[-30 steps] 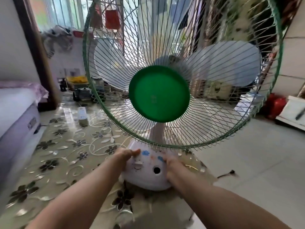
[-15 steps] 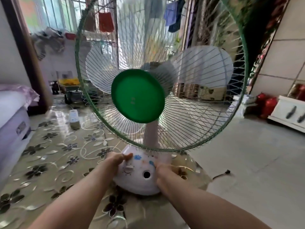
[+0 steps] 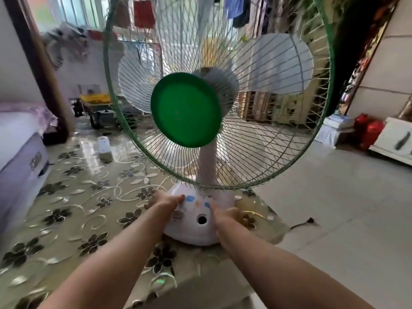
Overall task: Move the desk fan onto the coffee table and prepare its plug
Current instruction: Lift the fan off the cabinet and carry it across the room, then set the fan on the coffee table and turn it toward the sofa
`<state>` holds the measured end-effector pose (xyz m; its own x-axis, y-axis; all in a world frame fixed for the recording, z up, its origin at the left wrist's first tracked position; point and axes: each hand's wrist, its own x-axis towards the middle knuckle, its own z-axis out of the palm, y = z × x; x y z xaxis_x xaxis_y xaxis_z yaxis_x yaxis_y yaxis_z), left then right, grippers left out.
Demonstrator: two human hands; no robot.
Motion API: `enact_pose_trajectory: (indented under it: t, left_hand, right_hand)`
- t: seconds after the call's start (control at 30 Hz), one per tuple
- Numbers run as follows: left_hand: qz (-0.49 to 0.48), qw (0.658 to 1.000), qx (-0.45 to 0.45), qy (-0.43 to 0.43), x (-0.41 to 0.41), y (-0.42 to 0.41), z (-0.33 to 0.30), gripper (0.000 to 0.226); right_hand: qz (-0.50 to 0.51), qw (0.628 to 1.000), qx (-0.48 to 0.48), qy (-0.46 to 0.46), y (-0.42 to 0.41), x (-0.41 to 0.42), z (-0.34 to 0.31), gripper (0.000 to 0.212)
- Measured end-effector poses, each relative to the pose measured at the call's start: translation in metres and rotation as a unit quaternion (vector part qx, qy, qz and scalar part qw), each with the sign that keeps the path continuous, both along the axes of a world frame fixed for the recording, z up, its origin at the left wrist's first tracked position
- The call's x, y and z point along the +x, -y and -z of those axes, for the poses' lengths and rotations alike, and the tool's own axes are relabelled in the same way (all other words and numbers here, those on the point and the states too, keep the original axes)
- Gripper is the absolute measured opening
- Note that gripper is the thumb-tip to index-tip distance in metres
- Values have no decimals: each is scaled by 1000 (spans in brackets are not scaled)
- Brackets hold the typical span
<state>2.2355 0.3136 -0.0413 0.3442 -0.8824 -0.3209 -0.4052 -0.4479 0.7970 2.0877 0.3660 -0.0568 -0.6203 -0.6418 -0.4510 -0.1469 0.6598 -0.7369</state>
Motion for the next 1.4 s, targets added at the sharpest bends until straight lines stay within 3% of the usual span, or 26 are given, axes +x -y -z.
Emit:
enact_pose_trajectory:
  t: [0.1,0.3,0.4,0.57,0.77,0.9,1.1,1.4]
  left_hand:
    - [31,997,-7,68,-3,-9,-4,77]
    - [91,979,-34,180,-6,-21,-11,72]
    - [92,970,-42,221,-8,-21,-10,73]
    - [108,964,-34,242,-11,-15,-4,73]
    - [135,958,46,247,-11,-34,-34,80]
    - [164,941,90,281,-11,-61,-80,64]
    - [181,941,105,265,-4,-106,-171,63]
    - [184,945,37,267,-7,-176,-362,56]
  right_hand:
    - [-15,996,37,-80,-4,-2,-4,89]
    - [-58,979,5,-196,-11,-11,-11,68]
    - [-77,972,-6,-221,-8,-13,-11,63]
    - [-107,961,52,-248,1,-10,-8,71]
    - [-185,948,81,-247,-23,-1,-36,54]
    - [-190,956,119,-190,-55,9,-81,59]
    - [-242,947,173,-123,-102,14,-182,57]
    - [-285,939,70,-181,-170,12,-370,53]
